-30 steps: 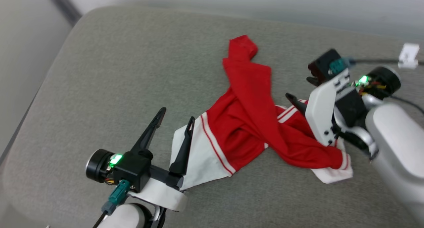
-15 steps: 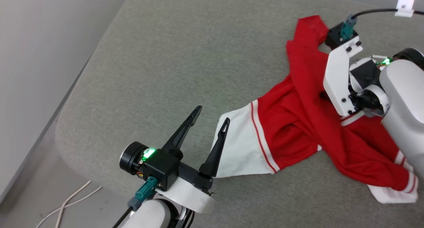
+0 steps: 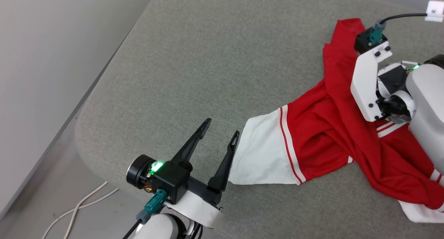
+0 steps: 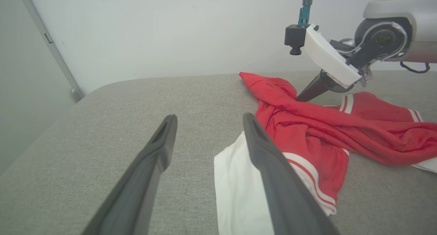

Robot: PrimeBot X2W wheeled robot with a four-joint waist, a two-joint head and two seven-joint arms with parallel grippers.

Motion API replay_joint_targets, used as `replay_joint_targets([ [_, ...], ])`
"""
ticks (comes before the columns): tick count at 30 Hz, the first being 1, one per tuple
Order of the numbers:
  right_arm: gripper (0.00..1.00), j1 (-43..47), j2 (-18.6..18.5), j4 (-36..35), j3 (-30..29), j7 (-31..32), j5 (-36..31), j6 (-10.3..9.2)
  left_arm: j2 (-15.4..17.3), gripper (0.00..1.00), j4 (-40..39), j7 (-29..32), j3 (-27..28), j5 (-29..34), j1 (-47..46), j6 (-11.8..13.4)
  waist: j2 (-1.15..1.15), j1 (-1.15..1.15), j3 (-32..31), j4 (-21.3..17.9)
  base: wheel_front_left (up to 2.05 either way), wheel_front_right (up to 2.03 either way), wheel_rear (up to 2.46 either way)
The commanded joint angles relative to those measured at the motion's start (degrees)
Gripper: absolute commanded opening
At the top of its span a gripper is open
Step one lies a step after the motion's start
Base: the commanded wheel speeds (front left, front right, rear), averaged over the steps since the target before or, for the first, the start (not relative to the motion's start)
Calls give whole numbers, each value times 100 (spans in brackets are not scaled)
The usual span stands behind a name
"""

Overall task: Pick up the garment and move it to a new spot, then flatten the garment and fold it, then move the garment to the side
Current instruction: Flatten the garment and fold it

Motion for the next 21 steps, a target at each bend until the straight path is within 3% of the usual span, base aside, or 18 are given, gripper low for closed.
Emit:
replay_joint_targets([
  [1,0,172,-141,93,34,-51,46,-8,-3,100,25,-15,49,48,62,-29,0,-1,-138,-83,0,0,0],
  [8,0,168,-446,-537,-34,-757,481,-5,39,100,57,-15,220,166,221,-111,0,-1,-537,-498,0,0,0],
  [13,0,378,-863,-1342,-73,-1188,648,-5,110,100,39,-15,342,234,358,-105,0,-1,-778,-822,0,0,0],
  [21,0,524,-1676,-2477,-592,-1185,186,-6,136,100,-71,-15,459,282,445,-118,0,-1,-869,-1143,0,0,0],
])
